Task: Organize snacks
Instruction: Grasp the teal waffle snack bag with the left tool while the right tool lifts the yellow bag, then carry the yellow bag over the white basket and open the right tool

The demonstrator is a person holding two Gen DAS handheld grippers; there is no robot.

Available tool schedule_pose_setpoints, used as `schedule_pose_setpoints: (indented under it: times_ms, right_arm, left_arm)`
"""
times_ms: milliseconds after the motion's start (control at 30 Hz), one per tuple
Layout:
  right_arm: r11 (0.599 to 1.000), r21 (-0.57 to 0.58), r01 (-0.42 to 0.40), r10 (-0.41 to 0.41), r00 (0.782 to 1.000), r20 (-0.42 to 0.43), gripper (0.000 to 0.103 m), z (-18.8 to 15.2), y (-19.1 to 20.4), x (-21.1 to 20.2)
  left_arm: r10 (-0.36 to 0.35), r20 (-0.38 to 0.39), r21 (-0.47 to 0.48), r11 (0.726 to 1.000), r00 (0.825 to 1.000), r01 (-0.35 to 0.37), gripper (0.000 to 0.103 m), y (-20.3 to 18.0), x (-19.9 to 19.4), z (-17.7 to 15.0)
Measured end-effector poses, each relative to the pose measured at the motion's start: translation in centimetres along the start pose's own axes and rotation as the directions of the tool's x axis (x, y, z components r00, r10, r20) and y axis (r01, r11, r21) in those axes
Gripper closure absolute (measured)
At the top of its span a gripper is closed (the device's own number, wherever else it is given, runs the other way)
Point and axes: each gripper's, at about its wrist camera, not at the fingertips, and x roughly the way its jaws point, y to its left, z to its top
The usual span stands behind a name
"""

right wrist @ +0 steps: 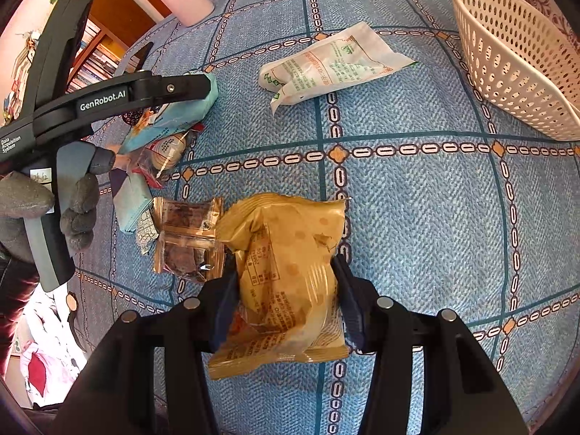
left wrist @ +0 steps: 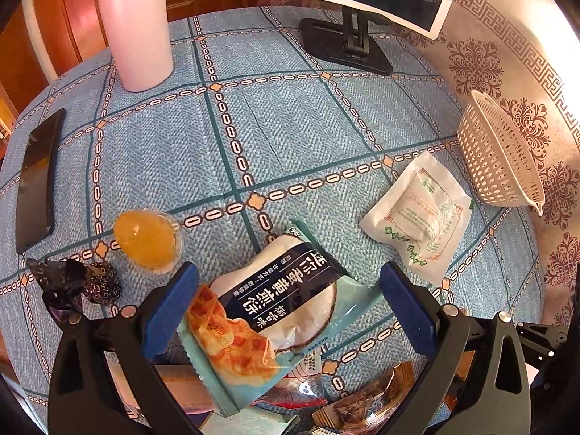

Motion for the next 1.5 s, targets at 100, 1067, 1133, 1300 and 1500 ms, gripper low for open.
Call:
schedule_pose_setpoints:
  times_ms: [100, 1067, 1133, 1300, 1500]
  right_arm:
    - [1.000, 0.004, -0.005, 0.005, 1.000, 0.004, 0.053, -0.4, -0.5, -0.5]
    - [0.992, 0.040, -0.123, 0.126, 0.989, -0.073, 0.034, 0.9, -2.5, -2.2]
    - [0.993, 0.009, -0.114, 0.114, 0.989, -0.093, 0.033, 0.9, -1.9, -1.5]
    - [0.996, -0.090, -0.024, 0.016, 0.996, -0.082, 0.049, 1.3, -0.2, -0.9]
    - [0.994, -0.080, -0.069, 0.066, 0.997, -0.045, 0.054, 1.7, -1.1, -3.1]
  left_arm:
    - [0.007, 0.003, 0.011, 1.000, 1.000, -0.007, 0.002, -0.2, 0.3, 0.0]
    - [-0.036, 0.120, -0.184, 0.981, 0.992, 0.058, 0.043, 0.2, -7.0, 0.4]
    - [-0.045, 0.136, -0.210, 0.975, 0.990, 0.073, 0.043, 0.3, -8.0, 0.4]
    - [-0.043, 0.169, -0.229, 0.970, 0.985, 0.082, 0.043, -0.2, -10.0, 0.9]
    - [-0.051, 0.199, -0.220, 0.971, 0.979, 0.095, 0.043, -1.9, -11.5, 1.5]
